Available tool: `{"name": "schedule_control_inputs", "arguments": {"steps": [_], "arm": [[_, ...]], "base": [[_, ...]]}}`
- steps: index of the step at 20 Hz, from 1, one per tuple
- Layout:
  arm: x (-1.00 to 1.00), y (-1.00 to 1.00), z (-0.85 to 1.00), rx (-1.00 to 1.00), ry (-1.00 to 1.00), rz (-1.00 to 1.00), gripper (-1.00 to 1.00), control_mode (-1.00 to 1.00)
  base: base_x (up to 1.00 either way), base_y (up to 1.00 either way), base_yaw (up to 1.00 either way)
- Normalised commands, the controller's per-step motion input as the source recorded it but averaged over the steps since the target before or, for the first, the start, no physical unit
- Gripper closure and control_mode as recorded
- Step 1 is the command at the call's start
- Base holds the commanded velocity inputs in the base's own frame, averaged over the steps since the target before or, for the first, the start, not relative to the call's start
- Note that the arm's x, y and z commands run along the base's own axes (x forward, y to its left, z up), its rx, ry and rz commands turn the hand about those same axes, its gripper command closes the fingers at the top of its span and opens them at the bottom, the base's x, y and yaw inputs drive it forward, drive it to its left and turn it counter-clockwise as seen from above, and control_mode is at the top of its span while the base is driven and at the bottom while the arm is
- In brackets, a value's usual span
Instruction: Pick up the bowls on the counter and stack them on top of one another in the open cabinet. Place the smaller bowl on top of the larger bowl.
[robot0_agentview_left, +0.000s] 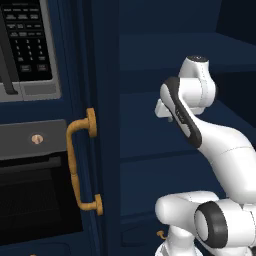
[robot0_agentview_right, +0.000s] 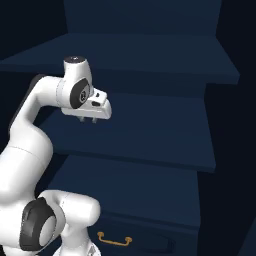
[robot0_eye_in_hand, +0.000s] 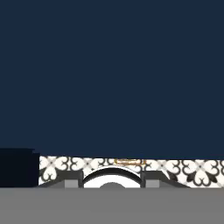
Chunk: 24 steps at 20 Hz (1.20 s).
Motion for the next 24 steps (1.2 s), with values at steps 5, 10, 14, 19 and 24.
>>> {"name": "schedule_control_inputs", "arguments": {"steps": [5, 10, 14, 19, 24], "arm": [[-0.36, 0.0, -0.04, -0.01, -0.06, 0.0, -1.0, -1.0], [-0.02, 0.0, 0.0, 0.0, 0.0, 0.0, -1.0, -1.0], [-0.33, 0.02, -0.02, 0.0, 0.0, 0.0, -1.0, -1.0], [0.0, 0.0, 0.0, 0.0, 0.0, 0.0, -1.0, 1.0], [0.0, 0.0, 0.0, 0.0, 0.0, 0.0, -1.0, 1.0]], "base": [[0.0, 0.0, 0.0], [0.0, 0.0, 0.0], [0.0, 0.0, 0.0], [-0.81, 0.01, 0.0], [-0.93, 0.01, 0.01]]}}
